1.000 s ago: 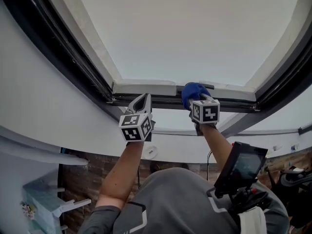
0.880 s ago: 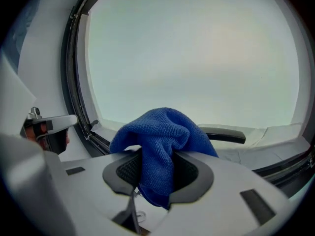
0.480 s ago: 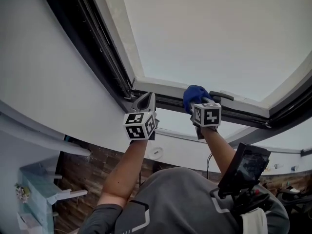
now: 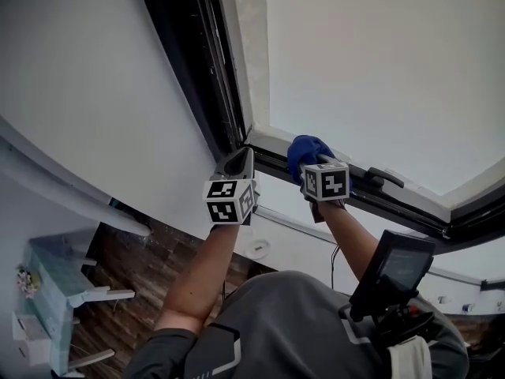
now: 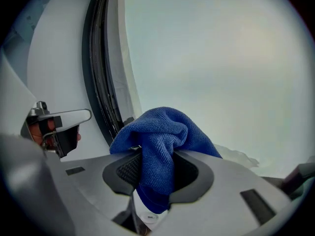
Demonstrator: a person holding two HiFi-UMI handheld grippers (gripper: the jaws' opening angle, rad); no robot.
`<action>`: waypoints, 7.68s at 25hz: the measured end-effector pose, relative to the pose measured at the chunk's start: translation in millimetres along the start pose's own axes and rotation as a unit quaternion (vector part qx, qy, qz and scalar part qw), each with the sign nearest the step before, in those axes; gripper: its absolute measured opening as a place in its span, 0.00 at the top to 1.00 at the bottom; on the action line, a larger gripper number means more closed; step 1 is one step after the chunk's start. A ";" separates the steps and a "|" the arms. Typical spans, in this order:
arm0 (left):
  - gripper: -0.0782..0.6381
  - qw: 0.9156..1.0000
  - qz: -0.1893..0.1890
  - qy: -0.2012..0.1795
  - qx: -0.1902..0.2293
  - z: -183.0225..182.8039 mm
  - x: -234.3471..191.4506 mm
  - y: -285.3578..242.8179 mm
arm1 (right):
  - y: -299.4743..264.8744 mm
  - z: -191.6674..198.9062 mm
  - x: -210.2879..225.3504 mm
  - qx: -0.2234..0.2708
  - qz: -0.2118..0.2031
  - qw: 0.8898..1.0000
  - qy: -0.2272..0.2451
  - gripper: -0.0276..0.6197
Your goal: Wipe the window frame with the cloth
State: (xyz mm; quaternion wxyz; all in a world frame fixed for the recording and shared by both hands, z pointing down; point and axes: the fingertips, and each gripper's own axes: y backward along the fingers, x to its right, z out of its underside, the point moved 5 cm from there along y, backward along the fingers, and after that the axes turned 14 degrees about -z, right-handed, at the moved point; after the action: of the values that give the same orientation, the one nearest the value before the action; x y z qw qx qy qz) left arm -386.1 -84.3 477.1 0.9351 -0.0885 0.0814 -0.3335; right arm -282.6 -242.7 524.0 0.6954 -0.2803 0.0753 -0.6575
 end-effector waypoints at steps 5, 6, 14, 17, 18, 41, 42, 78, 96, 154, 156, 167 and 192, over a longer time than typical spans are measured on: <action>0.88 1.000 -0.026 0.004 0.003 -3.9 -29.9 0.9 | -39.6 -15.3 -22.6 -0.009 -0.030 0.999 0.013 0.73; 0.88 1.000 -0.030 0.002 0.004 -4.6 -35.1 1.0 | -46.9 -18.0 -27.2 -0.012 -0.036 0.999 0.016 0.73; 0.88 0.998 -0.055 -0.011 0.005 -6.7 -64.5 7.7 | -98.0 -41.4 -62.3 -0.019 -0.080 0.996 0.035 0.73; 0.88 0.998 -0.059 -0.013 0.006 -8.8 -69.7 11.7 | -111.3 -48.3 -73.9 -0.015 -0.098 0.994 0.038 0.73; 0.88 0.998 -0.060 -0.015 0.007 -10.0 -70.9 13.0 | -114.4 -50.1 -75.6 -0.014 -0.101 0.994 0.036 0.73; 0.88 0.996 -0.081 0.010 0.018 -2.5 2.5 59.9 | 36.9 -31.5 -57.7 0.043 -0.152 0.986 0.045 0.73; 0.88 0.996 -0.086 0.009 0.018 -2.0 3.6 62.8 | 40.8 -30.9 -57.0 0.043 -0.153 0.986 0.044 0.73; 0.88 0.993 -0.052 -0.068 0.076 -125.1 -29.9 24.9 | -47.4 -164.7 -101.0 0.096 -0.199 0.974 0.044 0.73; 0.88 0.977 -0.065 -0.099 0.175 -258.0 3.5 58.8 | 14.7 -274.3 -132.4 0.147 -0.242 0.954 0.102 0.73; 0.88 0.937 -0.046 -0.140 0.315 -434.2 20.2 117.9 | 185.7 -439.9 -206.1 0.350 -0.205 0.889 0.214 0.73; 0.88 0.934 -0.043 -0.138 0.326 -429.6 28.3 124.2 | 196.1 -428.2 -200.3 0.348 -0.202 0.889 0.218 0.73; 0.88 0.941 0.036 -0.099 0.320 -380.5 103.9 120.5 | 283.0 -349.4 -137.9 0.355 -0.114 0.900 0.227 0.73; 0.88 0.942 0.208 -0.100 0.242 -194.6 227.8 111.4 | 431.2 -124.2 19.5 0.342 0.153 0.916 0.143 0.73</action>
State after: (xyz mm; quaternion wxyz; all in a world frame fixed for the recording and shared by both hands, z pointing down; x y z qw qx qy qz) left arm -185.3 -166.3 242.5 0.9802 0.1263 -0.0794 -0.1302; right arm 37.1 -306.8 215.1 0.8230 0.0862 -0.0137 -0.5614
